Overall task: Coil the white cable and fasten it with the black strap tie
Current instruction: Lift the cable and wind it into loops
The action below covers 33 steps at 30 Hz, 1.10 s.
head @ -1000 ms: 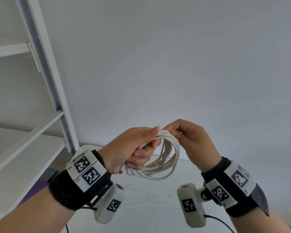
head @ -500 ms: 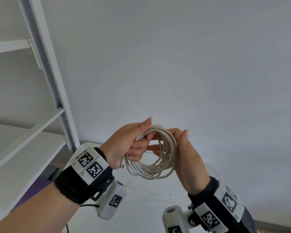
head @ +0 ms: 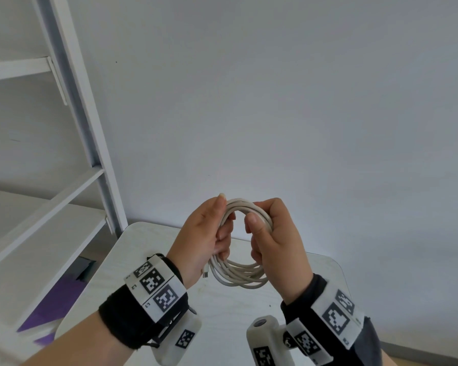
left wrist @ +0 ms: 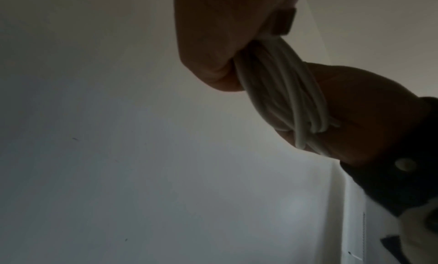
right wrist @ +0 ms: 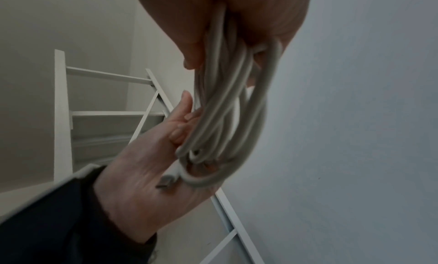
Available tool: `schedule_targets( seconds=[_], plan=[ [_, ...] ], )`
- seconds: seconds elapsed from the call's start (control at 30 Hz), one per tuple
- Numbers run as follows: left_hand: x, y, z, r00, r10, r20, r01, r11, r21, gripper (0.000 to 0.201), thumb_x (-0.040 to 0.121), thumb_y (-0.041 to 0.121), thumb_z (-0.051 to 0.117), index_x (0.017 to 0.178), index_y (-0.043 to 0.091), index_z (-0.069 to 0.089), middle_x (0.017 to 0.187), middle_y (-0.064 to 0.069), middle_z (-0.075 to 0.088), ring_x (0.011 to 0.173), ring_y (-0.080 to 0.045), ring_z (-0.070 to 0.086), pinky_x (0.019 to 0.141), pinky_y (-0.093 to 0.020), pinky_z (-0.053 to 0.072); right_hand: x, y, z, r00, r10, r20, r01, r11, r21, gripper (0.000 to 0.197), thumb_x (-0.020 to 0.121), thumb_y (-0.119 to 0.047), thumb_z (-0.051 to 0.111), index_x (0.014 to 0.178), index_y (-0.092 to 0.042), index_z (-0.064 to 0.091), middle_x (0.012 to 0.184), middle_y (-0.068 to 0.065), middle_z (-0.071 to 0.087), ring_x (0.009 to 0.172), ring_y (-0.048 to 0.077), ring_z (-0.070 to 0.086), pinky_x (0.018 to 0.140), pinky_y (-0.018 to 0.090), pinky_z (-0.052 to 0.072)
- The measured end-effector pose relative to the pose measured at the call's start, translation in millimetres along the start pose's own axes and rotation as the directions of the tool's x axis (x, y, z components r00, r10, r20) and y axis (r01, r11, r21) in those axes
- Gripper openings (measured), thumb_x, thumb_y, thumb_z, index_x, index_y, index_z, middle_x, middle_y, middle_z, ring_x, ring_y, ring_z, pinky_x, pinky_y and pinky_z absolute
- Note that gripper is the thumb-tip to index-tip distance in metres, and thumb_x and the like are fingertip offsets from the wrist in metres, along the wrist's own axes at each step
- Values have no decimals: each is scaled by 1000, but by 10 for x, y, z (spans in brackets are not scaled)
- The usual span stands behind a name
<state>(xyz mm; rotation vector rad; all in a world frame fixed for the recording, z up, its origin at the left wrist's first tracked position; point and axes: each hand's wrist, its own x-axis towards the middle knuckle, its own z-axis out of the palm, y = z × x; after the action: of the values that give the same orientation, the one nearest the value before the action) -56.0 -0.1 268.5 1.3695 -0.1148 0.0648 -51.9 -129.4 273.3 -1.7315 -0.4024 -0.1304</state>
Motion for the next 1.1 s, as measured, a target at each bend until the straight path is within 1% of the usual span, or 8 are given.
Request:
schedule_targets(
  seconds=[0.2,0.3,0.43,0.53,0.63,0.8,0.97,1.1],
  plan=[
    [-37,-40,-47,995,95,14,-97,984,148,44,86,48,39,83,5,50,57,0,46,40,-14,41,50,-31,49,27,65,-4,999,-40,-25,36,992,-120,11,79,-38,49,78,-27,48,60,-11,54,48,3,48,48,13,36],
    [-51,-37,-54,995,99,16,-100,976,193,38,94,37,36,97,4,52,64,-1,52,43,-15,43,52,-33,52,41,79,-4,998,-52,-25,47,984,-174,11,80,-37,49,76,-27,48,56,-14,55,47,5,48,48,16,37],
    [-58,-1,-107,998,11,54,-23,972,234,34,100,26,31,94,1,54,75,-8,57,55,-22,47,60,-37,57,36,104,-7,998,-64,18,66,967,-246,16,89,-25,53,74,-24,46,57,-8,50,47,8,43,47,23,38],
    [-86,-13,-147,998,-21,60,4,965,262,38,100,29,30,88,3,55,67,-1,56,55,-18,48,64,-36,58,25,131,25,996,-78,49,89,955,-284,16,87,-33,52,75,-24,47,57,-8,52,47,9,43,45,22,38],
    [-129,-34,-142,1000,-2,30,-5,968,251,39,99,33,29,81,7,53,56,5,48,55,-21,44,58,-25,53,30,154,72,995,-77,58,90,956,-280,16,88,-32,53,79,-19,50,56,-8,51,47,8,43,45,23,38],
    [-144,-90,-144,999,-11,-43,16,994,109,42,93,44,35,79,10,55,60,-1,43,45,-12,35,48,-25,44,21,132,153,995,-92,42,99,964,-248,24,82,-40,49,81,-17,52,57,-6,52,47,9,44,45,23,39],
    [-180,-116,-111,994,19,-105,-13,999,53,40,75,57,41,69,24,62,59,-6,44,43,-12,38,47,-25,48,-14,136,199,995,-104,-6,101,976,-192,14,81,-37,49,77,-24,50,63,-17,57,46,7,48,46,14,36],
    [-180,-161,-113,992,59,-108,-47,992,113,49,80,53,38,80,8,60,55,2,47,48,-15,44,52,-24,51,-15,145,198,993,-115,-1,113,977,-182,13,82,-35,49,76,-23,49,61,-19,58,46,6,48,46,13,36]
  ],
)
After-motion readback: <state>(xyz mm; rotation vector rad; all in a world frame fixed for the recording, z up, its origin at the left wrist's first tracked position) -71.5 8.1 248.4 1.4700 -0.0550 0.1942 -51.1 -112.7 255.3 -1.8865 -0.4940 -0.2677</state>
